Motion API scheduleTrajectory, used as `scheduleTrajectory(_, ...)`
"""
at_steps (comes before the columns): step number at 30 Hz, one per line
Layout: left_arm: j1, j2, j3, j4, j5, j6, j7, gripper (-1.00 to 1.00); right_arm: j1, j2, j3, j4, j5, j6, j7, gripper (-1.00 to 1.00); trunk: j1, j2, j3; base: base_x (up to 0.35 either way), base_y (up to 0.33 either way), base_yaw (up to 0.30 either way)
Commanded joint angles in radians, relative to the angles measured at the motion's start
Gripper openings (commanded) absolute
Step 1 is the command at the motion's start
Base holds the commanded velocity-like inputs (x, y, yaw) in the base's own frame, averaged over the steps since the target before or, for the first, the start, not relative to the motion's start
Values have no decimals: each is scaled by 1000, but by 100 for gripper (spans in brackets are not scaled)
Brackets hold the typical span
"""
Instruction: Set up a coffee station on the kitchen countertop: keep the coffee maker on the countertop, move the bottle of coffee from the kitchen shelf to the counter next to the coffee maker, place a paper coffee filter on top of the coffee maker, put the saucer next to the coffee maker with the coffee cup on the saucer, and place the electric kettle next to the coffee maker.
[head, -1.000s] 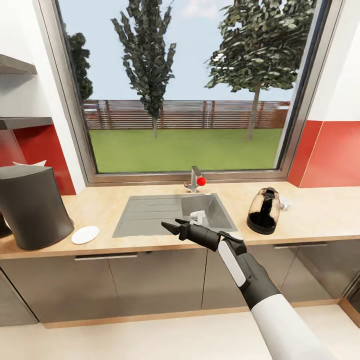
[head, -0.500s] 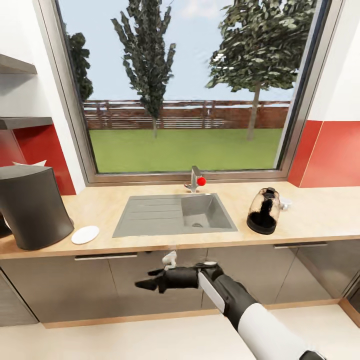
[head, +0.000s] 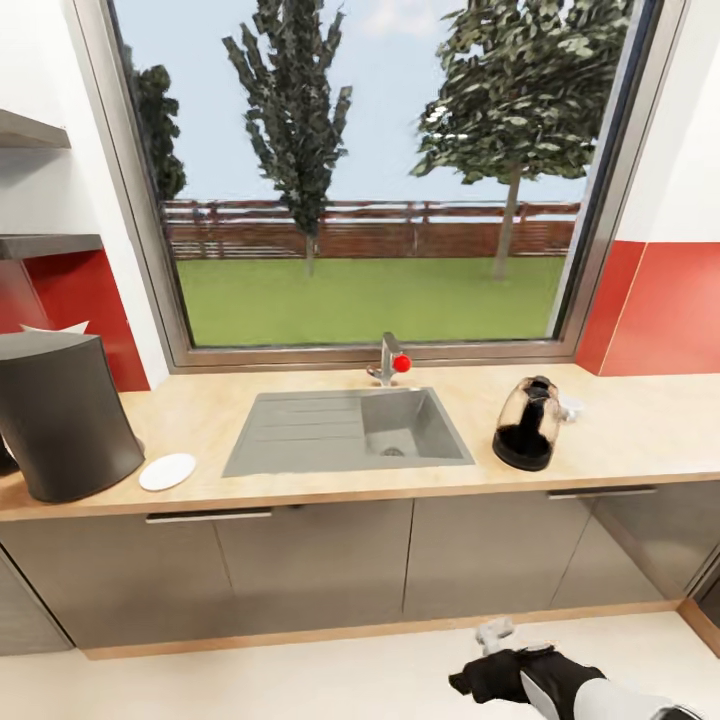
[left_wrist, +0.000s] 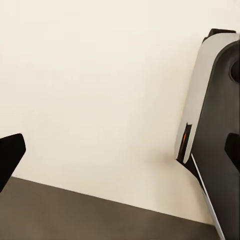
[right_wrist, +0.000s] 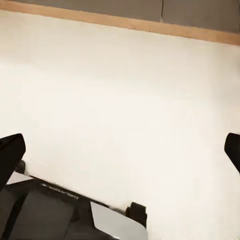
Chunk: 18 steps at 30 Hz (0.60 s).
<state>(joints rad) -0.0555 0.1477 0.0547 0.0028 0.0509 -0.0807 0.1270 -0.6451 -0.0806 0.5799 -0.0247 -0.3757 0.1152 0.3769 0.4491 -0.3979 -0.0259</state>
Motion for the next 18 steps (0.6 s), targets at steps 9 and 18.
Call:
scheduleTrajectory(9,-12,-22,3,-6,7,-1,4,100,66,-27,6,-1,-119,9,-281,100,1,-2,-2,246,-176,0)
scheduleTrajectory(18,-12,-31,4,-6,6,-1,5,100,69,-25,5,-1,-122,9,-285,100,1,-2,-2,246,-237,-2)
